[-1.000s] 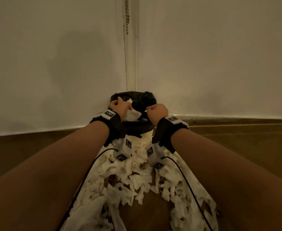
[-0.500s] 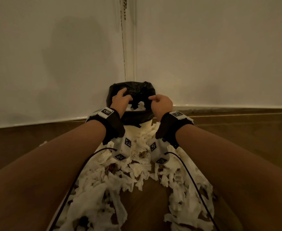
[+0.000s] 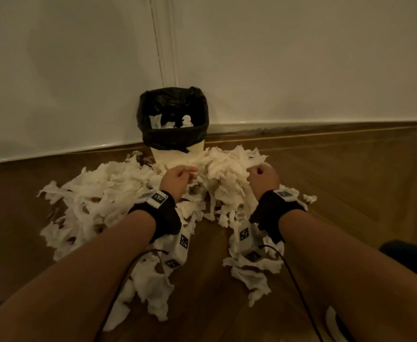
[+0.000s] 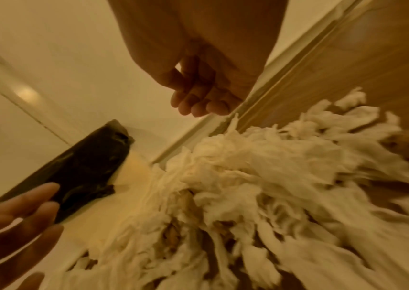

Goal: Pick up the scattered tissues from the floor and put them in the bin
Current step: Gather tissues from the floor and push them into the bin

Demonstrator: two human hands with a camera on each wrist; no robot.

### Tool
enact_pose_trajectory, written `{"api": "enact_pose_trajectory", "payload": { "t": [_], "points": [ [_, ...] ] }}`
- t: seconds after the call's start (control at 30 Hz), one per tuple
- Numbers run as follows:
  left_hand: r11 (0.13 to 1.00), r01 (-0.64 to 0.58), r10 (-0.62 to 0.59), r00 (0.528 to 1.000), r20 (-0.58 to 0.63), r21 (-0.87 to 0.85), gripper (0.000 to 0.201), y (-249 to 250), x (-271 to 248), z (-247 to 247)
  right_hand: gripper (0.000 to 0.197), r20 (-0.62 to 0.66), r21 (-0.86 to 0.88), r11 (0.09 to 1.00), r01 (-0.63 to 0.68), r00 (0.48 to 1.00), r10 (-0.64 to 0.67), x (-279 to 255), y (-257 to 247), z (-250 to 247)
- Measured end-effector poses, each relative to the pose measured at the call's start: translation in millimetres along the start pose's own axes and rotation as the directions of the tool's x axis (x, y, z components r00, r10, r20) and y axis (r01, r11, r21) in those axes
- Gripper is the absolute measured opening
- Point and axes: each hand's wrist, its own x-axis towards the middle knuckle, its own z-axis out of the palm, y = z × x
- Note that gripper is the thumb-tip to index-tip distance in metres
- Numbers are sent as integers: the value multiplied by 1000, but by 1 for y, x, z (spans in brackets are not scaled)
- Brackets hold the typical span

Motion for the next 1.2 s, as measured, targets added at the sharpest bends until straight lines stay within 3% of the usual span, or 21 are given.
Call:
{"api": "enact_pose_trajectory", "payload": {
  "t": [0.27,0.5,0.6,0.67,0.73,0.83,1.0,1.1,1.2],
  "points": [
    [968,48,-86,986,142,247,19,-56,-34,56,27,0,-43,982,-184,983,184,-29,69,-13],
    [861,-67,-71,966,249,505,17,-85,-51,97,18,24,-69,969,-237,971,239,-53,103,-13],
    [718,-246,-5,934,358,651,26,-96,-58,116,18,128,-365,929,-60,985,113,-65,116,-11],
    [618,-351,8,898,440,704,37,-102,-64,126,25,275,-588,791,170,961,-1,-74,123,-9],
    [490,-417,-25,871,490,766,50,-105,-68,133,42,412,-685,650,329,911,-27,-83,129,-8],
    [369,-446,-137,842,522,816,53,-102,-65,138,59,472,-706,619,343,880,50,-88,140,-10],
    [294,-438,-240,827,509,850,32,-97,-54,141,33,497,-686,644,339,864,74,-85,154,-8],
    [369,-380,-202,858,472,848,34,-98,-53,140,26,464,-625,736,258,882,85,-75,155,-8],
    [565,-221,-136,925,354,795,33,-96,-51,131,23,266,-361,931,-55,951,159,-68,156,-17]
  ]
}}
